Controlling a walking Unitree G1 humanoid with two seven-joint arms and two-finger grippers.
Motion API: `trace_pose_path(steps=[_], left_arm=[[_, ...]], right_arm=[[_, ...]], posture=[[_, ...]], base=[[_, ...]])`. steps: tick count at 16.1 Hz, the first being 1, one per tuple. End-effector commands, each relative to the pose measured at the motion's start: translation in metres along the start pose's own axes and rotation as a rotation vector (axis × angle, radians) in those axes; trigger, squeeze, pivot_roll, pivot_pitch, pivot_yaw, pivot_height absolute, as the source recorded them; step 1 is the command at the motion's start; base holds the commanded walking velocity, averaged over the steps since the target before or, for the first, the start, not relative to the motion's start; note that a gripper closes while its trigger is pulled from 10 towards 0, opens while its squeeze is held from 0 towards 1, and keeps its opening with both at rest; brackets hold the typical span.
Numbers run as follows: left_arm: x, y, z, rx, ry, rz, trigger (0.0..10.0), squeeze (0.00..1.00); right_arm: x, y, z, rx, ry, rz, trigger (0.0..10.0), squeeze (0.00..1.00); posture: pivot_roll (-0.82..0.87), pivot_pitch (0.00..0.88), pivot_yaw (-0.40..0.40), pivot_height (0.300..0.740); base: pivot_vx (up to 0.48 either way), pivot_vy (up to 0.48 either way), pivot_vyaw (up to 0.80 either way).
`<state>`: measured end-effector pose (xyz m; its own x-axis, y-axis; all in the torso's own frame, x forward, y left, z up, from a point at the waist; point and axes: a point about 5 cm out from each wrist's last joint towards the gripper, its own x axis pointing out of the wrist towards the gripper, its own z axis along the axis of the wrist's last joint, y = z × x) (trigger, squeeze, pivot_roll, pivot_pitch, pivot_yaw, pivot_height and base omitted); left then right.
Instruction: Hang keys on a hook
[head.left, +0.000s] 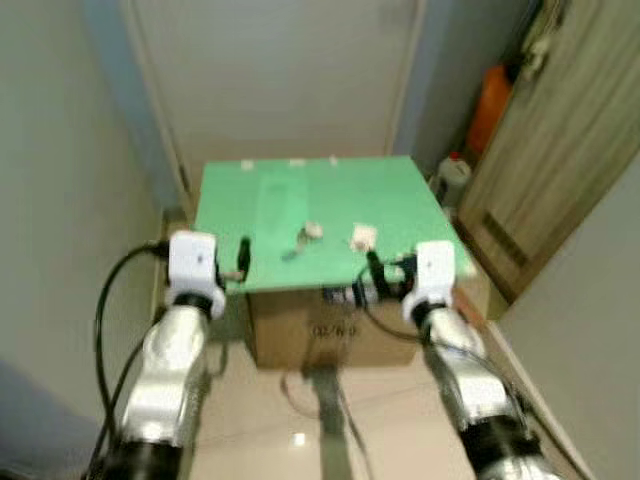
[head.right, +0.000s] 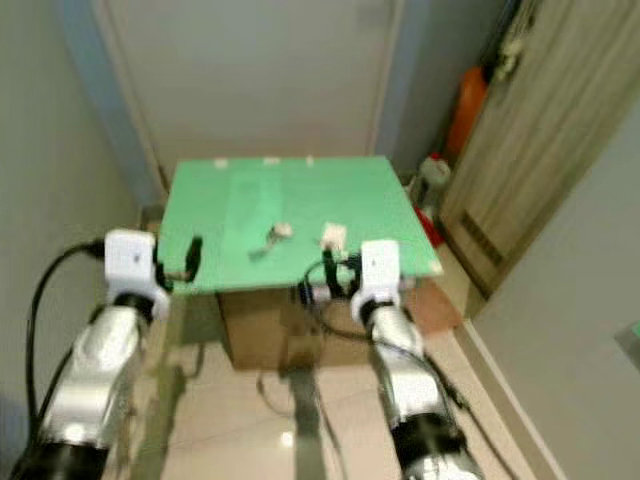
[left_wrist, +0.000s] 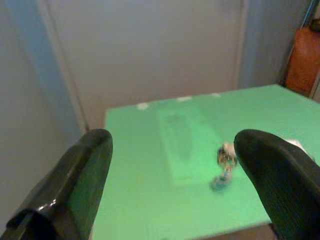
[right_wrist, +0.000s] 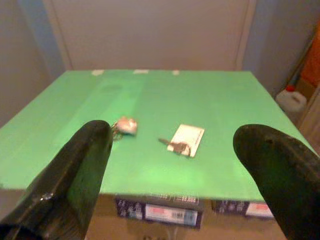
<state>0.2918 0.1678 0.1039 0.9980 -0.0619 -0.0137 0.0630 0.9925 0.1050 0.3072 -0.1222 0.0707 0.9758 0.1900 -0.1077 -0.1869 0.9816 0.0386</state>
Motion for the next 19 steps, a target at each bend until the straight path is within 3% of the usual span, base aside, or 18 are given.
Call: trace_pose_path(steps=[1,3,6,9,13,19], left_arm=[[0.0029,-0.0103,0.0053,0.009,-0.016,-0.039,10.0,0.0],[0.0036,-0.0115,0.0064,0.026,-0.011,-0.053,10.0,0.0],[0.0045,-0.0123,0.0074,0.041,-0.008,-0.066,10.0,0.0],[0.005,-0.0107,0.0017,0.111,0.034,-0.044,10.0,0.0],[0.0045,-0.0122,0.0052,0.113,0.016,-0.063,10.0,0.0],[0.0043,-0.0123,0.0052,0.107,0.024,-0.051,10.0,0.0]], right_arm=[[-0.0026,-0.0115,0.0015,-0.003,-0.01,-0.035,10.0,0.0],[-0.0031,-0.0101,0.0007,-0.006,-0.005,-0.023,10.0,0.0],[-0.0045,-0.0089,-0.0015,0.016,0.0,-0.021,10.0,0.0],[-0.0047,-0.0088,-0.002,-0.005,-0.002,-0.021,10.0,0.0],[-0.0043,-0.0089,-0.0025,-0.006,0.003,-0.034,10.0,0.0],[-0.0043,-0.0094,-0.0026,-0.011,0.002,-0.036,10.0,0.0]], posture=[[0.03,0.0,-0.003,0.74],[0.03,0.0,-0.002,0.74],[0.03,0.0,-0.003,0.74],[0.04,0.0,-0.002,0.74],[0.04,0.0,-0.003,0.74],[0.04,0.0,-0.004,0.74]], base=[[0.469,0.0,0.0],[0.48,0.0,0.0],[0.48,0.0,-0.8],[0.0,0.0,-0.45],[0.0,0.0,0.0],[0.0,0.0,-0.62]])
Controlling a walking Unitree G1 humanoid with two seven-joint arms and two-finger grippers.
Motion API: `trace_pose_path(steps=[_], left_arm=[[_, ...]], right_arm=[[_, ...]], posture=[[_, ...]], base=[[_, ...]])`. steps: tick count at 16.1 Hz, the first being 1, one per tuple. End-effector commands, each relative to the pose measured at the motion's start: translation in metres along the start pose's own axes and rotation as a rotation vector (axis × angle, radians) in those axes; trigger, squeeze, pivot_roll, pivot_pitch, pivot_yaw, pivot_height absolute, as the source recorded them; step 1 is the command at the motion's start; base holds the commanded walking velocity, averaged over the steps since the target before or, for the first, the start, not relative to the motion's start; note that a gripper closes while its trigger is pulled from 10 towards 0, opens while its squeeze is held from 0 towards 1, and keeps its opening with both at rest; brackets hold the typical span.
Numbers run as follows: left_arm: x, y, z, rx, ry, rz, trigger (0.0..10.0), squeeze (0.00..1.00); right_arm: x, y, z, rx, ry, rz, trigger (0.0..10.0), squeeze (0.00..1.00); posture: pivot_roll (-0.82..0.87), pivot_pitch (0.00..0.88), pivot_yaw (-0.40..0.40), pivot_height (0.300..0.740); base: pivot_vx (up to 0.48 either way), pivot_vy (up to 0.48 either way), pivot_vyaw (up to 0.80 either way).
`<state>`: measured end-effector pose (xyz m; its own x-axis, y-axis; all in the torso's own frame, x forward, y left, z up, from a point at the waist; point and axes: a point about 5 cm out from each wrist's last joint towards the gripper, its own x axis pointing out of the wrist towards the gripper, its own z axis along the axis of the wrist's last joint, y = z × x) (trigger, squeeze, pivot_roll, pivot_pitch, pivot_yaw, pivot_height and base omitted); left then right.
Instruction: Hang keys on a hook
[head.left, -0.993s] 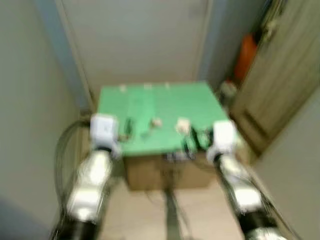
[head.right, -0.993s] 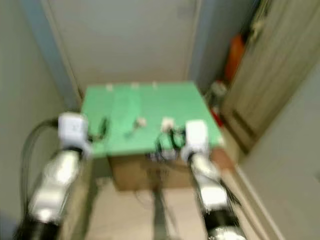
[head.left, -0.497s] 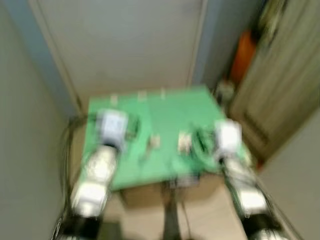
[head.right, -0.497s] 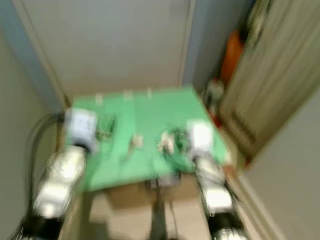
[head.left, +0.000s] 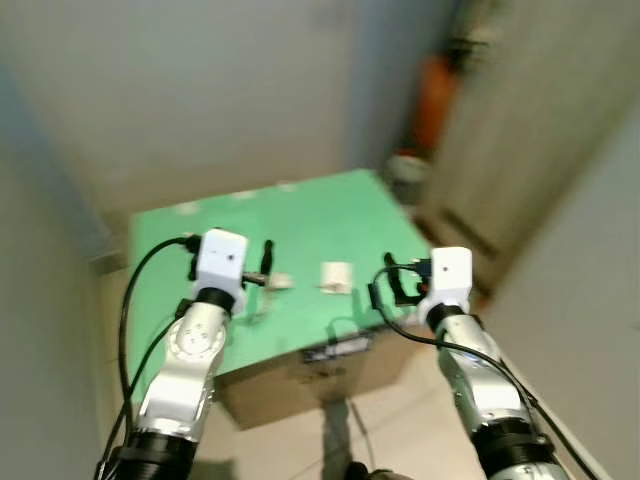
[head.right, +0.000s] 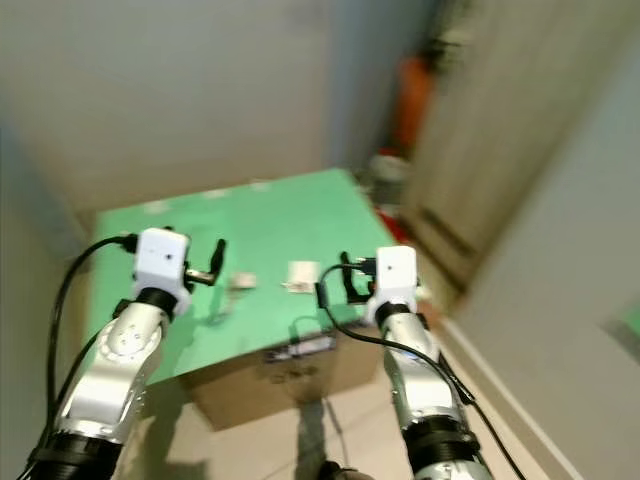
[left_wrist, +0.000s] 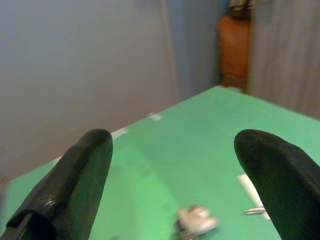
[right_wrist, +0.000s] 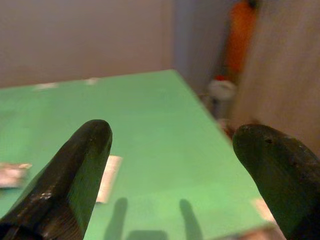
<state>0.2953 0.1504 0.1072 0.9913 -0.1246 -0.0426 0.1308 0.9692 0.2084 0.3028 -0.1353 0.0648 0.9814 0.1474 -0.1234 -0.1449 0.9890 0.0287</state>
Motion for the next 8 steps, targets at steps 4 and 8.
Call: trace_pose_path(steps=[4,8], left_arm=[[-0.0005,0.0087,-0.0036,-0.004,0.022,0.036,10.0,0.0],[0.0011,0.0119,-0.0022,-0.019,0.013,0.053,10.0,0.0]], right_arm=[[0.0018,0.0035,0.0031,-0.011,-0.008,0.008,10.0,0.0],[0.0017,0.0023,0.0029,-0.017,-0.005,0.012,10.0,0.0]], posture=[[0.04,0.0,-0.007,0.74],[0.04,0.0,-0.012,0.74]], base=[[0.0,0.0,0.0],[0.232,0.0,0.0]])
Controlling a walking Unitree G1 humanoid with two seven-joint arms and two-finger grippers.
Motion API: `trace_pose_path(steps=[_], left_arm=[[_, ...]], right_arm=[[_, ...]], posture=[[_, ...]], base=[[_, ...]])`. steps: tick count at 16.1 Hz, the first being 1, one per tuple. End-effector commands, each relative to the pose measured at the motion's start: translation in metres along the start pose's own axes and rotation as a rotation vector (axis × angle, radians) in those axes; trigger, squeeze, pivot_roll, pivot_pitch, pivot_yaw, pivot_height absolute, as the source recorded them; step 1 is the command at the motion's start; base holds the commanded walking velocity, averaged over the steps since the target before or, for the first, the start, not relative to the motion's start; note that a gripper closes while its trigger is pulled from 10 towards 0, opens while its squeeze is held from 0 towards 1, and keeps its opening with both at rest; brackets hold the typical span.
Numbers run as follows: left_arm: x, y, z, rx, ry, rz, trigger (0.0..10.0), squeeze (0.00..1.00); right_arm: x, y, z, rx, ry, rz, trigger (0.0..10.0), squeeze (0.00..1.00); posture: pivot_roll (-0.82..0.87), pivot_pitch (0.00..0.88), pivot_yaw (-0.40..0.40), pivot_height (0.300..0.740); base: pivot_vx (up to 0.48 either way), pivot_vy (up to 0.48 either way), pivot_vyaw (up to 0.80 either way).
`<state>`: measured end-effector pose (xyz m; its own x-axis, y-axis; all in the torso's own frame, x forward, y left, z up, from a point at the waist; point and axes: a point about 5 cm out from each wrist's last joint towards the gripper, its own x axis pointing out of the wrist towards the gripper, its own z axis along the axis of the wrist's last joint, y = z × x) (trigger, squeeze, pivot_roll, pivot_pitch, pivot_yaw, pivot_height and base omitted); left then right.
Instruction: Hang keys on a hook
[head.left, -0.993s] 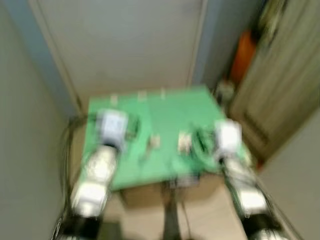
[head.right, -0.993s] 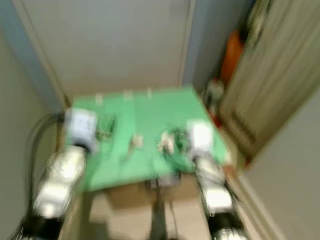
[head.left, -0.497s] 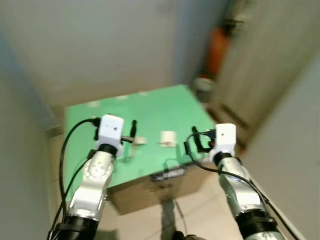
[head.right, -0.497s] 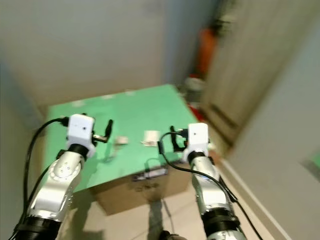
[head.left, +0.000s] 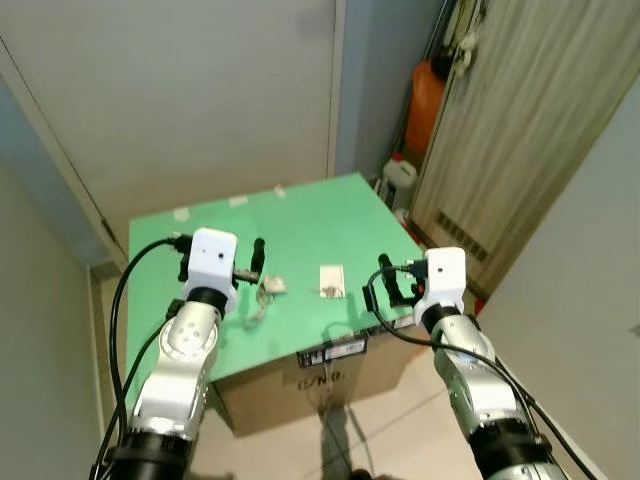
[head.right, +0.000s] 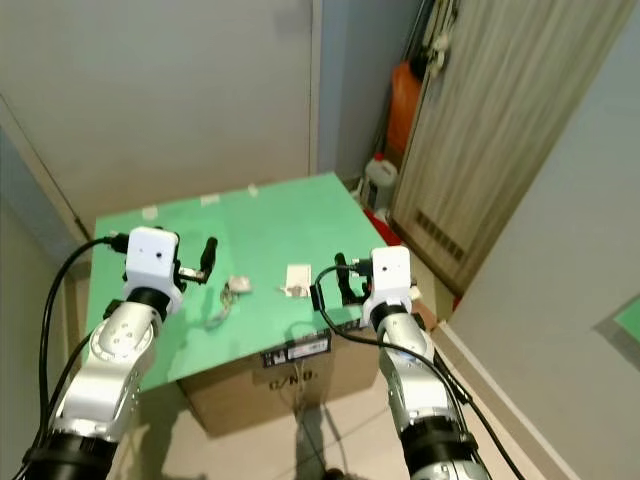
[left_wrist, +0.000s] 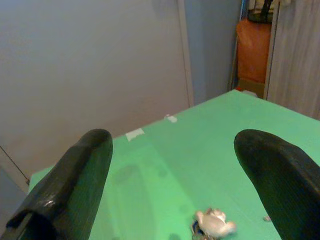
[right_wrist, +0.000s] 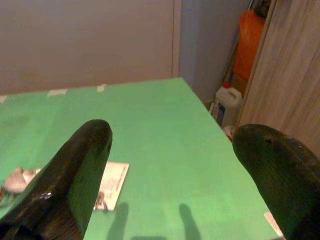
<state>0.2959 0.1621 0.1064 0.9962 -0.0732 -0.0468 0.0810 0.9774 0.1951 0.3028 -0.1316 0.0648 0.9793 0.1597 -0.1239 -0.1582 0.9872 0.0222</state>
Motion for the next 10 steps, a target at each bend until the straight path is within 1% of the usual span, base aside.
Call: trace_pose_path(steps=[1,7,10], left_arm=[[0.0025,0.0003,0.0012,-0.002,-0.001,0.003,10.0,0.0],[0.0045,-0.0026,0.0024,0.005,-0.002,-0.007,10.0,0.0],[0.0054,-0.0002,-0.0023,0.012,0.035,0.017,10.0,0.0]], right_arm=[[0.0013,-0.0017,0.0029,-0.011,-0.005,0.001,10.0,0.0],[0.0016,0.0008,0.0025,-0.018,-0.004,0.014,10.0,0.0],[0.0007,0.0014,0.0016,-0.024,-0.002,0.015,10.0,0.0]], posture=[[0.04,0.0,-0.013,0.74],[0.04,0.0,-0.011,0.74],[0.03,0.0,-0.009,0.74]], base=[[0.465,0.0,0.0],[0.466,0.0,0.0],[0.0,0.0,0.0]])
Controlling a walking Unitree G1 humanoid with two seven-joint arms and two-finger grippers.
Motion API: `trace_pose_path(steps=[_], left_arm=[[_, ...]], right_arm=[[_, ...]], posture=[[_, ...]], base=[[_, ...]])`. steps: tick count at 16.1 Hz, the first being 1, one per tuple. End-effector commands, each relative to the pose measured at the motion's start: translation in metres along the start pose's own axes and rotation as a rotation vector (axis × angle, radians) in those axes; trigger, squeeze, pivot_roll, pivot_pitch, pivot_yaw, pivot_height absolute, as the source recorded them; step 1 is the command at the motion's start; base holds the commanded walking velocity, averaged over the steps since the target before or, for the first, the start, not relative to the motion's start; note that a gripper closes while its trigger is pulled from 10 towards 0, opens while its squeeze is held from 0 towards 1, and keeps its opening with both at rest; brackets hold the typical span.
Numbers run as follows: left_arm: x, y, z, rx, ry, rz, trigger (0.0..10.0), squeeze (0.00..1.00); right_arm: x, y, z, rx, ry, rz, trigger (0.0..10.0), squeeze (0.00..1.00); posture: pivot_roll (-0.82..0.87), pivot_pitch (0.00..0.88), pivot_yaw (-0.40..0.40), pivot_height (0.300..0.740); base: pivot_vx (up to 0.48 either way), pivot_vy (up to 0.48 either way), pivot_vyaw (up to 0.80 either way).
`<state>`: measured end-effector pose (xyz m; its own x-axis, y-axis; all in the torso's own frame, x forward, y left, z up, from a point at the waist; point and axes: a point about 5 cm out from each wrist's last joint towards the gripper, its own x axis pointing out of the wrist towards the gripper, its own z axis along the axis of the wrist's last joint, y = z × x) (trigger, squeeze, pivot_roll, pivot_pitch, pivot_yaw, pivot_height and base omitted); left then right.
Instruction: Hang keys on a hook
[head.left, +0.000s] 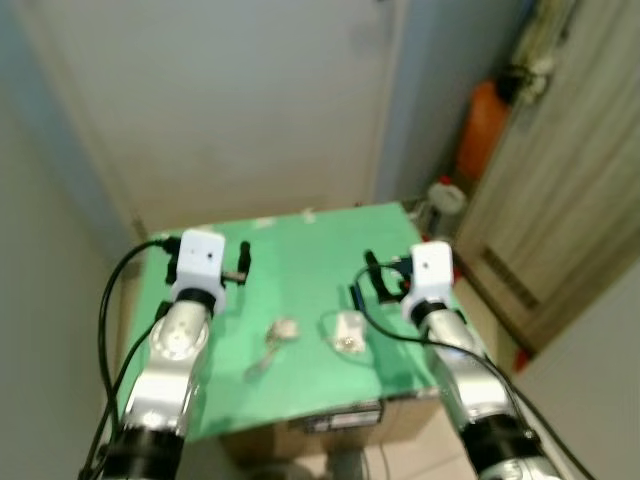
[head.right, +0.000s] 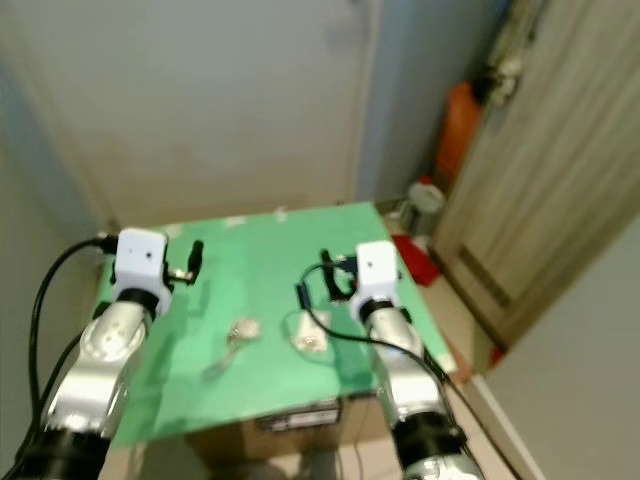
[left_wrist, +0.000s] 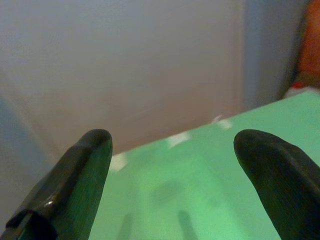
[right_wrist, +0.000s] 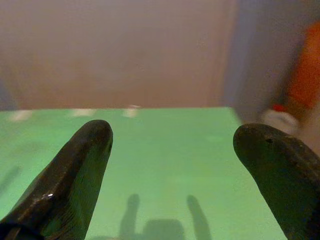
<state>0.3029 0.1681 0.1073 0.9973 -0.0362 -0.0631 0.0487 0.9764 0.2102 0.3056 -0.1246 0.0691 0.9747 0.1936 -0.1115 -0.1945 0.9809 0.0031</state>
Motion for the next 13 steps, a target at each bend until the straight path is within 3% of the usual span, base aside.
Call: trace_pose_path(steps=[1,4,5,9,11,13], left_arm=[[0.0,-0.008,-0.005,-0.003,0.034,-0.028,10.0,0.0],[0.004,-0.016,-0.022,-0.041,0.15,-0.081,10.0,0.0],[0.004,-0.017,-0.039,-0.092,0.267,-0.066,10.0,0.0],[-0.008,-0.023,-0.056,-0.07,0.332,-0.043,10.0,0.0],[-0.023,-0.037,-0.08,-0.027,0.393,-0.049,10.0,0.0],[-0.03,-0.034,-0.091,0.067,0.419,0.001,10.0,0.0]], right_arm=[[-0.004,-0.005,-0.003,-0.002,0.011,-0.018,10.0,0.0],[-0.01,-0.01,-0.005,-0.014,0.015,-0.019,10.0,0.0],[-0.017,-0.014,-0.007,-0.029,0.027,-0.014,10.0,0.0],[-0.029,-0.03,-0.008,-0.065,0.048,-0.026,10.0,0.0],[-0.045,-0.043,-0.005,-0.082,0.059,-0.046,10.0,0.0],[-0.055,-0.05,-0.003,-0.096,0.068,-0.042,10.0,0.0]], posture=[[0.03,0.0,-0.01,0.74],[0.01,0.0,-0.021,0.74],[-0.01,0.0,-0.034,0.74],[-0.05,0.0,-0.061,0.74],[-0.1,0.069,-0.108,0.74],[-0.13,0.101,-0.14,0.74]], base=[[0.0,0.0,0.0],[0.0,0.0,0.0],[0.0,0.0,0.0],[0.0,0.0,0.0],[0.0,0.0,0.0],[0.0,0.0,0.0]])
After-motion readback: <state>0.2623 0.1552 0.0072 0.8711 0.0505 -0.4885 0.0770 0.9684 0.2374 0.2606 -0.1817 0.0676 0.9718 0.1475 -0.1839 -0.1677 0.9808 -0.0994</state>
